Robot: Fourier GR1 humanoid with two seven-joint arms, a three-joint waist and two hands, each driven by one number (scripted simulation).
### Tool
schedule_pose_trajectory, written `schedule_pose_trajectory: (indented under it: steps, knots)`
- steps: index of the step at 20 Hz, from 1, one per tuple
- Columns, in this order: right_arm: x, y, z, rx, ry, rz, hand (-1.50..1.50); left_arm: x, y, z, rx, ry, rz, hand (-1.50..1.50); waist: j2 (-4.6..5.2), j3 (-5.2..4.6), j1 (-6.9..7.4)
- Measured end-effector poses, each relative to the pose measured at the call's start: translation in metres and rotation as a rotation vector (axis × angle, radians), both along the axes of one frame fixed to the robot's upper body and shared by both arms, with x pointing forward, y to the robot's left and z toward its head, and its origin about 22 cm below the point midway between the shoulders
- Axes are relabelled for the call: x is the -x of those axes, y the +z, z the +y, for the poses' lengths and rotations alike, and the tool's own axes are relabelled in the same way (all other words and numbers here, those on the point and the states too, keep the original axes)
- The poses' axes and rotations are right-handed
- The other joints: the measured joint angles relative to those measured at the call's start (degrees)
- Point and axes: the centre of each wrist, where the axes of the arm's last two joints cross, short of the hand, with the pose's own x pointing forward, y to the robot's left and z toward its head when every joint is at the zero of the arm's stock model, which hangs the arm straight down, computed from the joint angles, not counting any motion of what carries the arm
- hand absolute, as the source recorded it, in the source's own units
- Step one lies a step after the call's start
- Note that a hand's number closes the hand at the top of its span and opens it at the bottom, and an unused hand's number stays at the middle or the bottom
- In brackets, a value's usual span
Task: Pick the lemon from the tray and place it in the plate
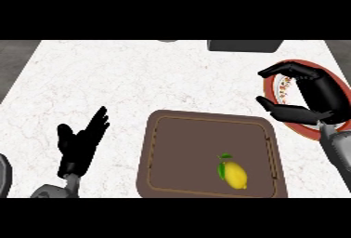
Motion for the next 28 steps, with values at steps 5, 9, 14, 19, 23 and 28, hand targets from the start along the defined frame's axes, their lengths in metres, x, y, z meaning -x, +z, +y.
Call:
schedule_pose_trajectory:
  steps: [5,9,14,19,23,28]
  knots:
    - [-0.008,-0.023,-0.013,-0.039,0.110,-0.051,-1.50,0.011,-0.015,0.000,0.039,0.026,0.042,0.00,-0.18,0.18,-0.83]
    - [-0.016,-0.008,-0.026,0.041,0.175,-0.071,-1.50,0.012,-0.017,-0.002,0.053,0.021,0.048,0.00,-0.32,0.20,-1.25]
    - [-0.010,0.018,-0.030,0.337,0.274,-0.042,-1.50,0.012,-0.015,-0.001,0.059,0.027,0.058,0.00,-0.59,0.15,-1.74]
    - [0.005,0.033,-0.012,0.584,0.355,-0.010,-1.50,0.015,-0.015,0.003,0.060,0.034,0.058,0.00,-0.73,0.14,-2.05]
    - [0.019,0.043,0.012,0.722,0.361,0.001,-1.50,0.015,-0.017,0.004,0.062,0.037,0.052,0.00,-0.69,0.14,-2.07]
    - [0.045,0.030,0.033,0.806,0.349,0.016,-1.50,0.014,-0.020,0.003,0.062,0.036,0.057,0.00,-0.60,0.18,-2.06]
